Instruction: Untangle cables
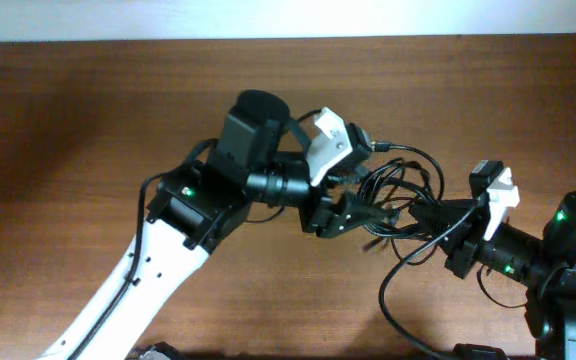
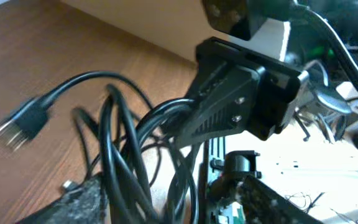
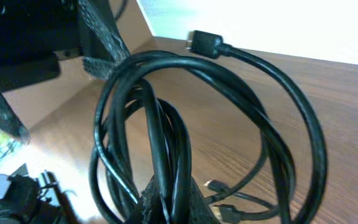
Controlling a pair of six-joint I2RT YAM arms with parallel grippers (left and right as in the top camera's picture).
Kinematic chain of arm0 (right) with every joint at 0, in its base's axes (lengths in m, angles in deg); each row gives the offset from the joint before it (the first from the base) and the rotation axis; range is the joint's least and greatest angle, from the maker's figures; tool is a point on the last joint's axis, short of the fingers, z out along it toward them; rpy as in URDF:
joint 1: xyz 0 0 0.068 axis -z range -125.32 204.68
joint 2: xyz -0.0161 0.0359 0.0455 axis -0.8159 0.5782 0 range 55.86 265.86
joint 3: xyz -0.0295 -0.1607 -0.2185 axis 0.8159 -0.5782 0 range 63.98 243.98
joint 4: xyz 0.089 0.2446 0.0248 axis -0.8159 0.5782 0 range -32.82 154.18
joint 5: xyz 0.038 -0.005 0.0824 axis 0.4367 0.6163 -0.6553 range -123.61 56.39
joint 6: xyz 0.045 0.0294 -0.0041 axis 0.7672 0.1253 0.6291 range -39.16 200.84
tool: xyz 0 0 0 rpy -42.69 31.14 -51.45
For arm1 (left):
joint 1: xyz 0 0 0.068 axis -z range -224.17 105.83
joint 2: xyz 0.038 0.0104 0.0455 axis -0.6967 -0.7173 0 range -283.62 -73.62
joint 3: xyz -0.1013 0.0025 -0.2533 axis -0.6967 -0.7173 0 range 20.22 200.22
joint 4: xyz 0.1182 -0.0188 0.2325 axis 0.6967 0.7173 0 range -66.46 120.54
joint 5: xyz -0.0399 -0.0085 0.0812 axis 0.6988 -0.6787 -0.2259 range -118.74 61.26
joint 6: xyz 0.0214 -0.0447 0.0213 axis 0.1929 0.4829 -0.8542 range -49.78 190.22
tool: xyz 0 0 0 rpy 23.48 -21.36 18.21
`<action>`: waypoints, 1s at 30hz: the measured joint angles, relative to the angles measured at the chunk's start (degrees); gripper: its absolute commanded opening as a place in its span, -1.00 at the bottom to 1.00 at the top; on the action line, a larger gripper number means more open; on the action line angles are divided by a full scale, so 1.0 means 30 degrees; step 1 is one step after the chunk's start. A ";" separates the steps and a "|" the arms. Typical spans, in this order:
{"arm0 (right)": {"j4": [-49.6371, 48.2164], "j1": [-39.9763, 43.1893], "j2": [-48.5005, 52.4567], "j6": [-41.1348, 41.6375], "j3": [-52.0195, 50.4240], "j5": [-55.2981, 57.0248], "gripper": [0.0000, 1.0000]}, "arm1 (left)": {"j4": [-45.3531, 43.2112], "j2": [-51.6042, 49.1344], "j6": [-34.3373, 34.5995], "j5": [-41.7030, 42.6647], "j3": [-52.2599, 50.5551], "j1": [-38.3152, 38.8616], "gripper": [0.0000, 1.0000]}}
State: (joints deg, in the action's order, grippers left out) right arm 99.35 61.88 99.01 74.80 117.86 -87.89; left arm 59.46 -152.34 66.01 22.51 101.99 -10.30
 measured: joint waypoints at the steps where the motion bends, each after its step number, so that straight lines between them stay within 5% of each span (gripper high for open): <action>1: 0.0000 0.0000 0.0029 0.0058 0.0000 0.0350 -0.92 | 0.0153 0.0000 -0.0022 0.0007 0.0000 -0.0364 0.43; 6: 0.0007 0.0000 0.0058 0.0124 0.0000 0.0874 -0.92 | 0.0721 0.0000 -0.0036 0.0146 0.0000 -0.1064 0.64; 9: 0.0124 0.0000 0.0058 0.0175 0.0000 0.0882 -0.92 | 0.0729 0.0000 -0.0007 0.0160 0.0000 -0.1064 0.99; 30: 0.1902 0.0000 0.0058 0.0379 0.0000 -0.2098 -0.92 | -0.0517 -0.1479 0.1384 0.0058 0.0000 -0.0736 0.98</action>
State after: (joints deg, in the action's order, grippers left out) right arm 105.06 61.88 99.19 75.93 117.86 -94.18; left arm 57.91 -156.78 70.16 22.68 101.99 -12.51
